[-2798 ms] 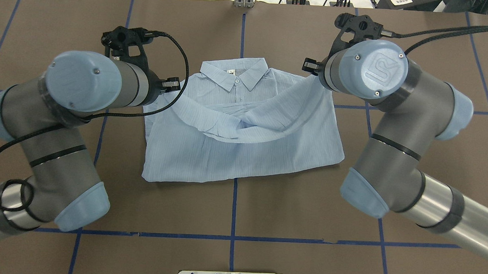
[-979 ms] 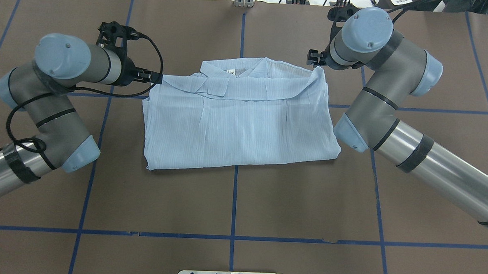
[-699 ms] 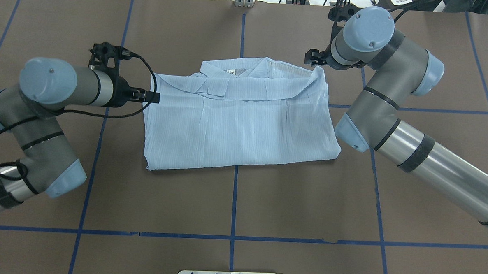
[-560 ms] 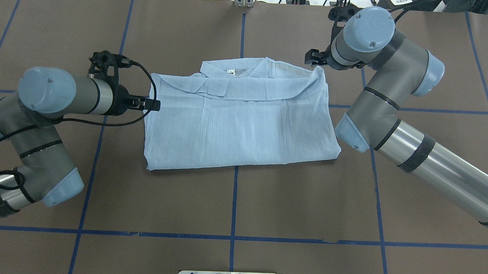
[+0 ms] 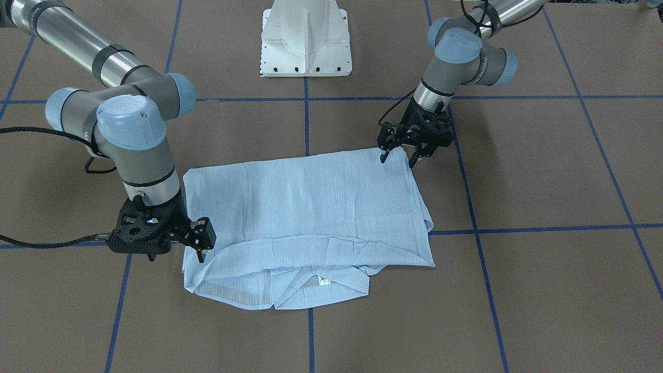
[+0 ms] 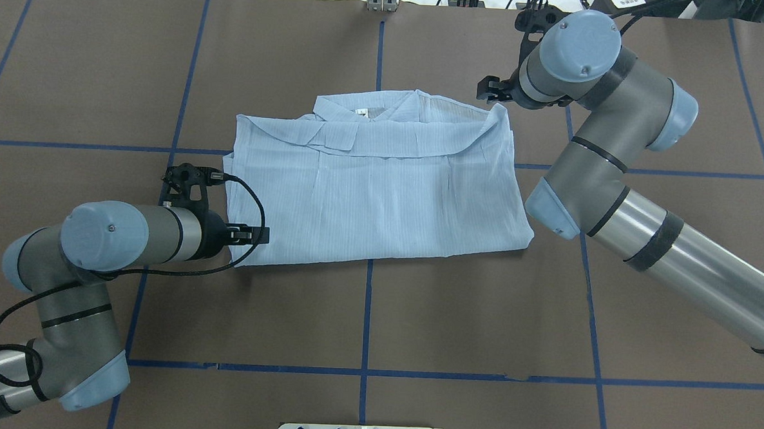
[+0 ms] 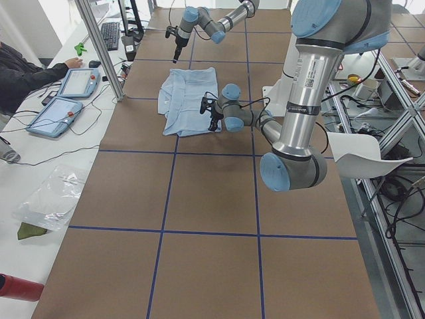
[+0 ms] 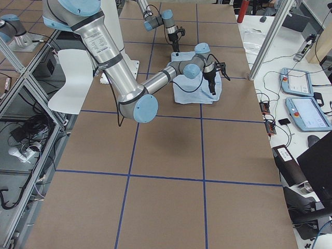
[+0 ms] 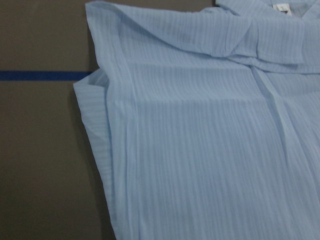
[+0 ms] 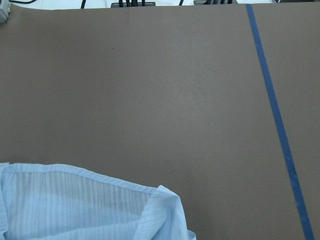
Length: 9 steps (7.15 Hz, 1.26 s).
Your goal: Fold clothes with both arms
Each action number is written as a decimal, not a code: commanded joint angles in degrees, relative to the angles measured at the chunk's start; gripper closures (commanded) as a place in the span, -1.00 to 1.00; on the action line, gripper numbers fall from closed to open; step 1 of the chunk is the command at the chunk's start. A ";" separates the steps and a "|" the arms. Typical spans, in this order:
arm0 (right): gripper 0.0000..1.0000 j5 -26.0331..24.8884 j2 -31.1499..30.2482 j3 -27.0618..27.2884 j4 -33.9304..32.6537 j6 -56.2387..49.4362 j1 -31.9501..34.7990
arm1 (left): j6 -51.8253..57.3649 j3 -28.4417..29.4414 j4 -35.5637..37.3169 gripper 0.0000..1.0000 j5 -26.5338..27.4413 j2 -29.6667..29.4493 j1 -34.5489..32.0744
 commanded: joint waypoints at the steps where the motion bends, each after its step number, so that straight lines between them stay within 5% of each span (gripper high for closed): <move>1: -1.00 -0.05 -1.04 0.08 2.96 0.07 0.00 | -0.54 -0.12 0.03 -0.05 0.32 0.12 0.97; 9: -1.00 -0.05 -1.22 0.08 3.05 0.33 0.00 | -0.45 -1.88 0.47 0.02 0.32 2.93 2.38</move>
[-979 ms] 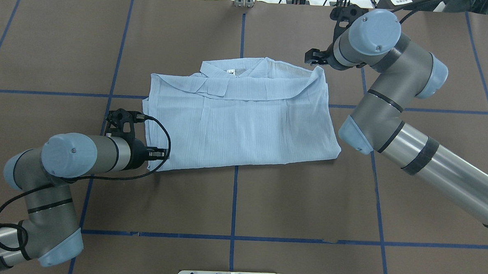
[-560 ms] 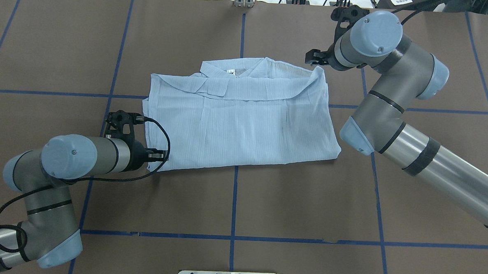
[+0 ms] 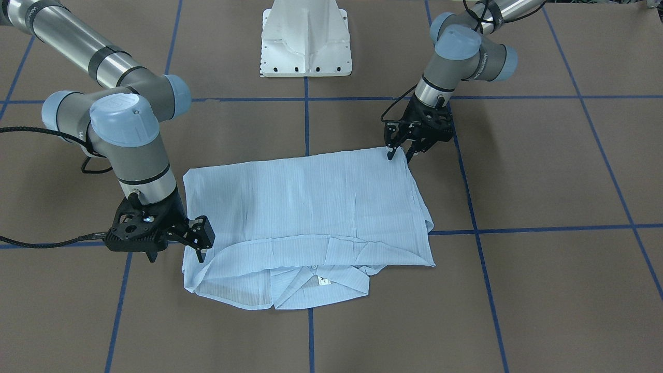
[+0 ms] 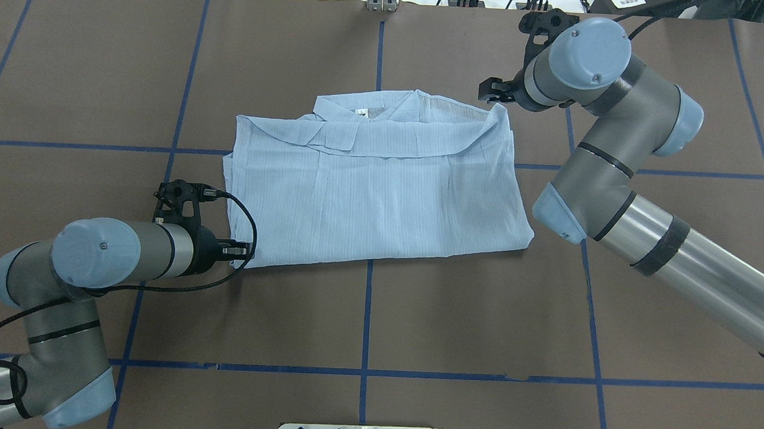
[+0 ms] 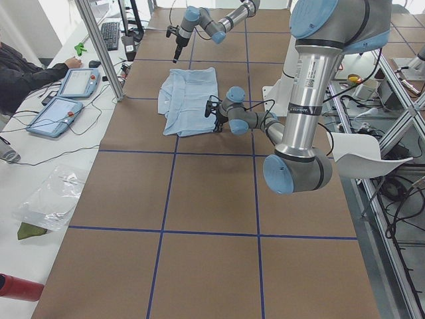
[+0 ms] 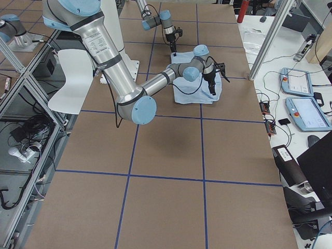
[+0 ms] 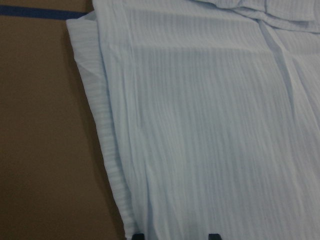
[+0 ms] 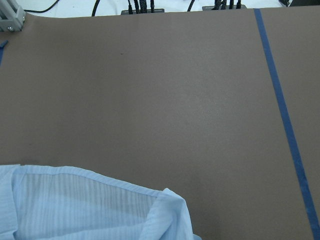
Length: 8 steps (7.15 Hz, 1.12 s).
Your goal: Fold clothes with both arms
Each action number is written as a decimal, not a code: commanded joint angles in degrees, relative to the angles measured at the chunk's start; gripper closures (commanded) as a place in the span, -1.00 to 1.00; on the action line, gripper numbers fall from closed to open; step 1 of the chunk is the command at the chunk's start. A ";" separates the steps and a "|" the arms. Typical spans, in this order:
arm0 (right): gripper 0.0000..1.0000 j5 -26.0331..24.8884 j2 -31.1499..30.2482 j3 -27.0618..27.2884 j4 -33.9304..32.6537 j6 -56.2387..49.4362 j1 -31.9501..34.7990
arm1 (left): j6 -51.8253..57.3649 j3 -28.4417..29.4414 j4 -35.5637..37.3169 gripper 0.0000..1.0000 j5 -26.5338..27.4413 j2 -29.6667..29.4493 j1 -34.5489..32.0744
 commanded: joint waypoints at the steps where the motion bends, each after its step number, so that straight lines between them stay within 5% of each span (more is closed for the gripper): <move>1: -1.00 -0.01 -0.03 0.00 0.01 0.07 -0.09 | 0.00 -0.15 0.00 0.34 0.00 0.21 1.02; 2: -1.00 -0.01 -0.03 0.09 0.01 0.07 0.00 | -0.09 -0.15 0.00 0.81 0.00 0.12 1.20; 3: -1.00 -0.01 -0.03 0.09 0.01 0.07 0.00 | 0.00 -0.93 0.00 1.00 0.00 0.21 1.20; 6: -1.00 0.08 0.05 0.18 0.01 0.16 -0.09 | 0.79 -10.31 11.10 1.00 -0.35 2.93 0.85; 8: -1.00 0.08 0.05 0.26 0.01 0.16 -0.26 | 7.60 -9.65 12.92 1.00 -0.09 2.67 -4.12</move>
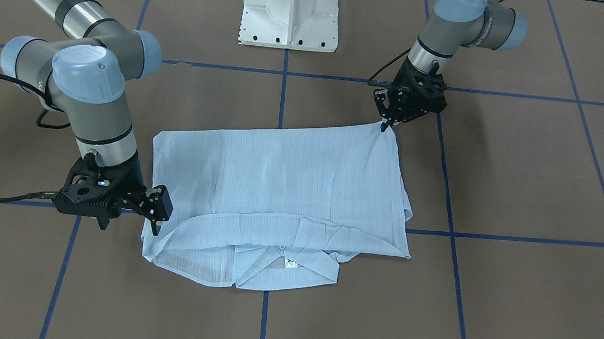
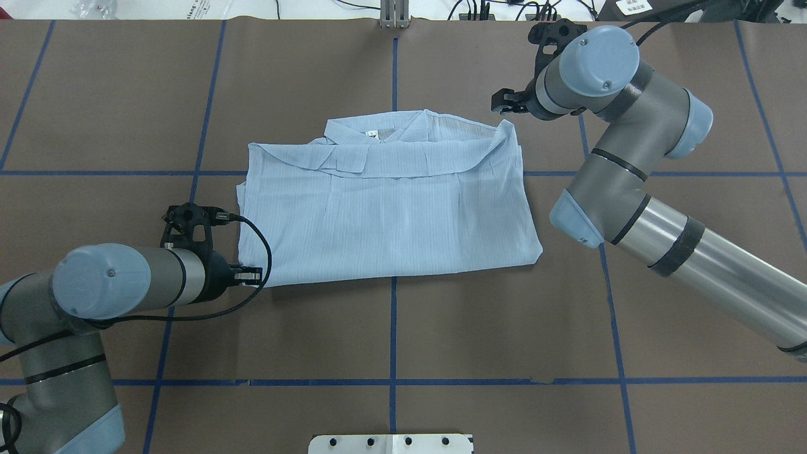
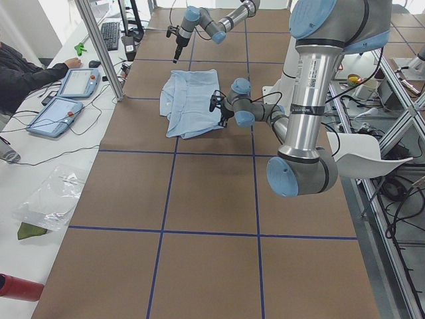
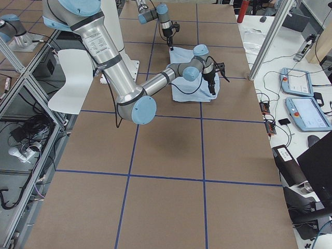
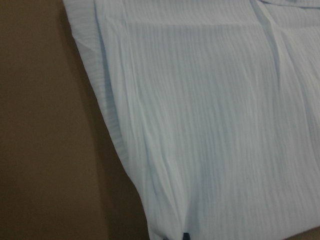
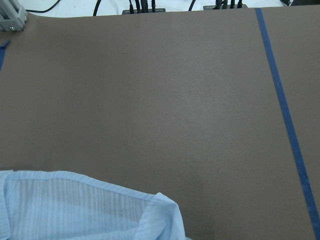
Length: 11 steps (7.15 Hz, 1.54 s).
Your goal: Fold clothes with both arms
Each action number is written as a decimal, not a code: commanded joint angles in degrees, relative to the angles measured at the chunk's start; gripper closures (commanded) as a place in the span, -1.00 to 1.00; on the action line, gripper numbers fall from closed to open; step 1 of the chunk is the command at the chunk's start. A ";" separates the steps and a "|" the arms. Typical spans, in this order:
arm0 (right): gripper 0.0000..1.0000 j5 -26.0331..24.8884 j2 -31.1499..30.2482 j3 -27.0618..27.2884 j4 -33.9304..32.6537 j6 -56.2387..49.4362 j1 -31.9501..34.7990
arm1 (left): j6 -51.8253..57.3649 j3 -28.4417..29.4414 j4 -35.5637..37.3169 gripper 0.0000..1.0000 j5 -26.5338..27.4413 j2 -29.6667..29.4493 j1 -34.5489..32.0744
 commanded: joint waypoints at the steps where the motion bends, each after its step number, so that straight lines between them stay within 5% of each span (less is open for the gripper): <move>1: -1.00 -0.08 0.19 0.03 0.00 0.19 -0.44 | 10.60 2.81 1.67 1.00 -0.05 -0.44 -8.07; 4: -1.00 -0.17 0.98 3.18 -0.70 6.75 -4.03 | 21.11 28.23 0.70 1.00 -0.14 -19.62 -21.45; 6: -1.00 -0.87 1.16 6.26 -1.05 9.67 -6.58 | 23.75 53.16 -10.83 1.00 1.60 -32.99 -24.90; 7: -1.00 -1.14 2.29 7.23 -2.97 11.59 -7.55 | 26.46 59.90 -14.21 1.00 2.31 -37.23 -26.39; 8: -1.00 -1.23 3.69 7.67 -5.60 11.88 -8.34 | 26.14 60.06 -14.50 1.00 2.32 -37.79 -26.40; 9: -1.00 -2.53 4.05 7.68 -5.97 13.97 -9.39 | 26.83 59.89 -15.20 -0.27 2.06 -37.19 -26.49; 10: -1.00 -3.59 4.93 7.68 -6.93 15.64 -10.88 | 27.27 56.84 -19.99 -0.99 0.14 -33.79 -26.49; 11: -1.00 -4.64 7.89 7.68 -12.51 20.27 -12.64 | 29.02 51.50 -20.74 -1.00 -6.14 -29.84 -26.75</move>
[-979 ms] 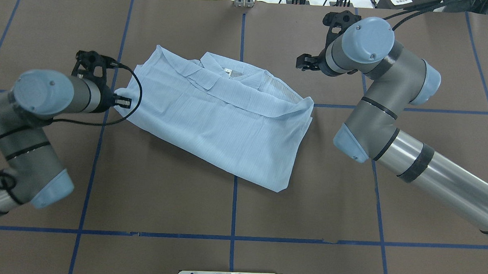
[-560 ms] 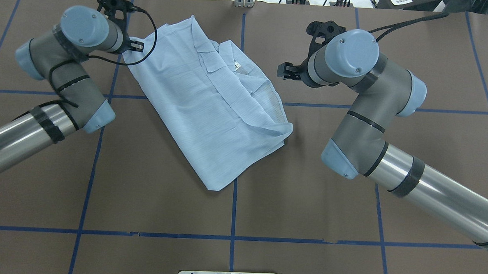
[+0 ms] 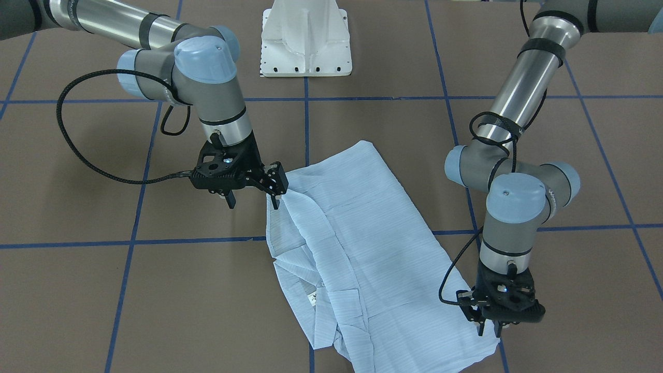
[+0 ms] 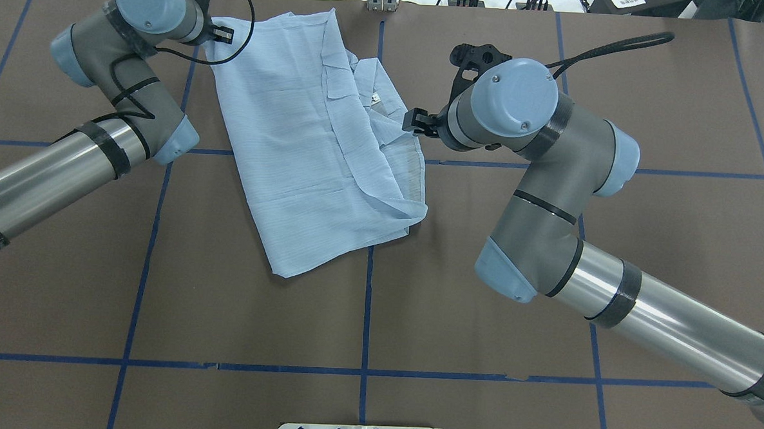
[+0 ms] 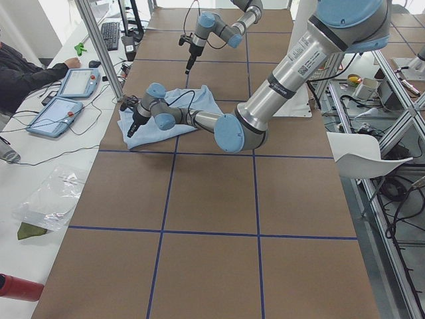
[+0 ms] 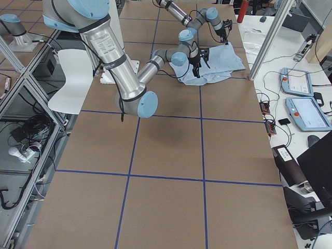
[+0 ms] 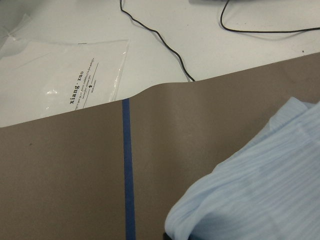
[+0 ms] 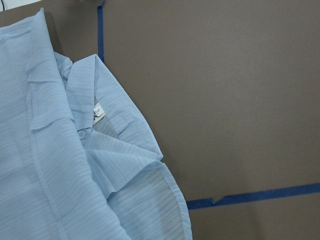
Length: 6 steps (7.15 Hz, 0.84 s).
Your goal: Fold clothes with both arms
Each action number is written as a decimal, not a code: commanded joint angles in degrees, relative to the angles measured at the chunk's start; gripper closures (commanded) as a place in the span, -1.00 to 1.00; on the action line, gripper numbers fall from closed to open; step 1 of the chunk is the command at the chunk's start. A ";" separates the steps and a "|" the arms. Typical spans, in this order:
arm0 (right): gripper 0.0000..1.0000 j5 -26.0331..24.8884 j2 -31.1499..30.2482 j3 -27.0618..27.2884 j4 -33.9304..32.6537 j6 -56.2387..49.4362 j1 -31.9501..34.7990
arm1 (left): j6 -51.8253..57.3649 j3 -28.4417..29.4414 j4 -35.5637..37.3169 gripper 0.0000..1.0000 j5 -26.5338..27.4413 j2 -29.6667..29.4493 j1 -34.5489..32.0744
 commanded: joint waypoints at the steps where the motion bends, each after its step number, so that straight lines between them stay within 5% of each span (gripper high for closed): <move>1: -0.98 -4.50 5.15 -0.04 -10.51 9.17 -4.92 | 1.64 -6.30 -2.12 -1.00 -6.88 4.50 -0.40; 6: -0.90 -10.86 5.70 -4.51 -13.03 26.53 -13.30 | 0.94 -11.40 -1.95 -1.00 -6.98 7.76 -0.40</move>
